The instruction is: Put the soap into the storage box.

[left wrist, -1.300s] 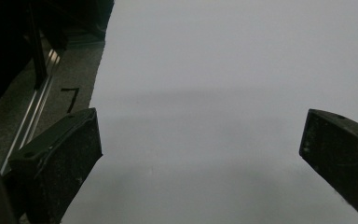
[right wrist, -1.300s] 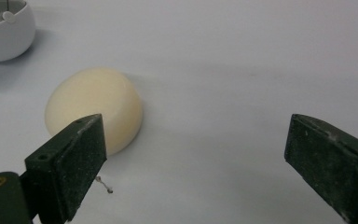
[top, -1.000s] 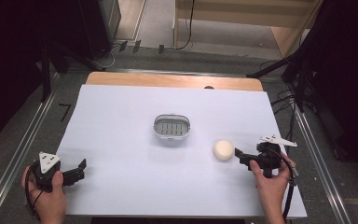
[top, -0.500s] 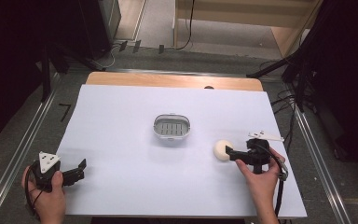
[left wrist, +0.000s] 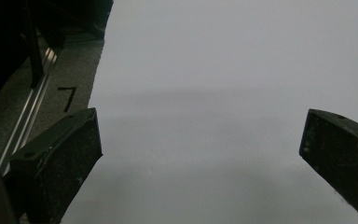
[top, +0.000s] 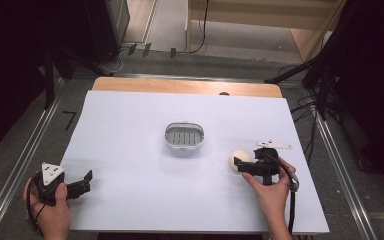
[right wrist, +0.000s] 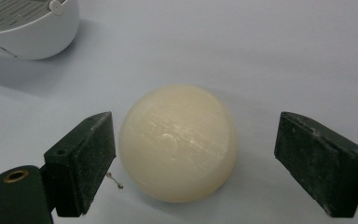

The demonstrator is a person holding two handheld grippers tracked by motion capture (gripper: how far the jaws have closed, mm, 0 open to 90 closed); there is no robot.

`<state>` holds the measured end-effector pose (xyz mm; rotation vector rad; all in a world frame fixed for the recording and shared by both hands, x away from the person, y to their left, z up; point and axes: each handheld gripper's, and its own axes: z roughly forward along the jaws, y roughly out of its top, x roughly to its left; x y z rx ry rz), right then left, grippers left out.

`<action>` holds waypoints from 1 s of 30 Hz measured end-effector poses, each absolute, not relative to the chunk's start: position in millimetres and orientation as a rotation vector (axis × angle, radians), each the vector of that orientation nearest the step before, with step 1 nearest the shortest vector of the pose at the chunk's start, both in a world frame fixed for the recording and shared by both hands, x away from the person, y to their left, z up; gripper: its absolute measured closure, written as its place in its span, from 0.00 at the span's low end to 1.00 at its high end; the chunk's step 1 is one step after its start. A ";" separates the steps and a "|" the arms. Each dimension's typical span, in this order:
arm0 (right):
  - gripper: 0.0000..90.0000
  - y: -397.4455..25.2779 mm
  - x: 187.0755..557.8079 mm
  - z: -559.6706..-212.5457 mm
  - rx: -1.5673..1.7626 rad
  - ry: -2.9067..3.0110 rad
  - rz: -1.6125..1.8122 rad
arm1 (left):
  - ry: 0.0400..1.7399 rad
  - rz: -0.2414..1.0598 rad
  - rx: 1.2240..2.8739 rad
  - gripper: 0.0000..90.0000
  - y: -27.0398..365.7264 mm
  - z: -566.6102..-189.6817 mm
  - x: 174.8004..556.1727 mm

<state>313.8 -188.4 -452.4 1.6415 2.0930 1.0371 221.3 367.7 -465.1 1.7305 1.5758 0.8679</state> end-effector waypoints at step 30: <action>0.27 -161.8 312.9 -470.2 1.649 2.071 0.895 | 1.576 0.864 1.733 0.00 367.9 -465.1 221.4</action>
